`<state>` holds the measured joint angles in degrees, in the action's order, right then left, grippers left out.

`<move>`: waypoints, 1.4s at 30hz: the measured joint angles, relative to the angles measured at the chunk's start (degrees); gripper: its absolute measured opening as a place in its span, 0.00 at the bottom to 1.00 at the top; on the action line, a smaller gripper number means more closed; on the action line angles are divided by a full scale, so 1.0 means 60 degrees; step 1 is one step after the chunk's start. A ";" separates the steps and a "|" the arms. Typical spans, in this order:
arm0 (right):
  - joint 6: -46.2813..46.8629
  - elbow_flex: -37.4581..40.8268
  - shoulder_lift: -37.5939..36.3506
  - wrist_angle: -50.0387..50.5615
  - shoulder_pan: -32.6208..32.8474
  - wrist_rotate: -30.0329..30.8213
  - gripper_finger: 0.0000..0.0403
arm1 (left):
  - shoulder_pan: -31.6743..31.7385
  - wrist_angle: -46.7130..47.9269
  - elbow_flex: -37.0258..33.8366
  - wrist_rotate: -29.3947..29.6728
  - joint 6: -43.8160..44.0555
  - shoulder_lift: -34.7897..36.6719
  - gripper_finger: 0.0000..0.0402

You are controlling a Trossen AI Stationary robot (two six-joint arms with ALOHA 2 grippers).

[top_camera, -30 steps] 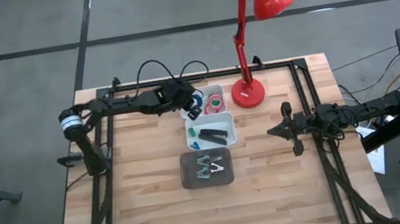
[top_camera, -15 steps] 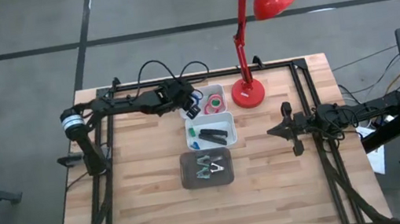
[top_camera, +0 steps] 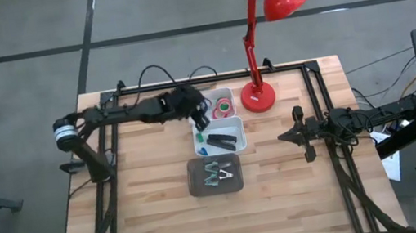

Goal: Pick and place Stapler, Stapler remover, tape
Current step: Return to Home Position

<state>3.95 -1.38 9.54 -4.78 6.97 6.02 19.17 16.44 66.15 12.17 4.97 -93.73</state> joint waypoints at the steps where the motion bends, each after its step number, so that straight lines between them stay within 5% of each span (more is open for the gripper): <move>1: -0.0004 -0.0001 -0.0002 0.0000 0.0003 -0.0004 0.02 | -0.0191 -0.0102 -0.0058 -0.0232 0.0001 0.0058 0.38; 10: -0.0007 0.0000 -0.0004 0.0000 0.0003 -0.0002 0.02 | -0.2437 -0.1901 -0.1269 0.0259 0.0141 0.0491 0.02; 18: 0.0009 0.0002 0.0007 0.0000 0.0000 0.0000 0.02 | -0.3528 -0.3407 -0.3059 0.0042 0.0188 0.1654 0.02; 32: 0.0011 0.0001 0.0000 0.0000 0.0003 -0.0002 0.02 | -0.4153 -0.5114 -0.6888 -0.0264 0.0932 0.5610 0.04; 42: 0.0011 -0.0001 0.0000 0.0000 0.0003 0.0000 0.02 | -0.4519 -0.5529 -0.8394 -0.0814 0.0902 0.8333 0.02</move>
<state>4.01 -1.39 9.54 -4.78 6.98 6.02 -7.95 -16.74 15.78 7.29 10.38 -43.73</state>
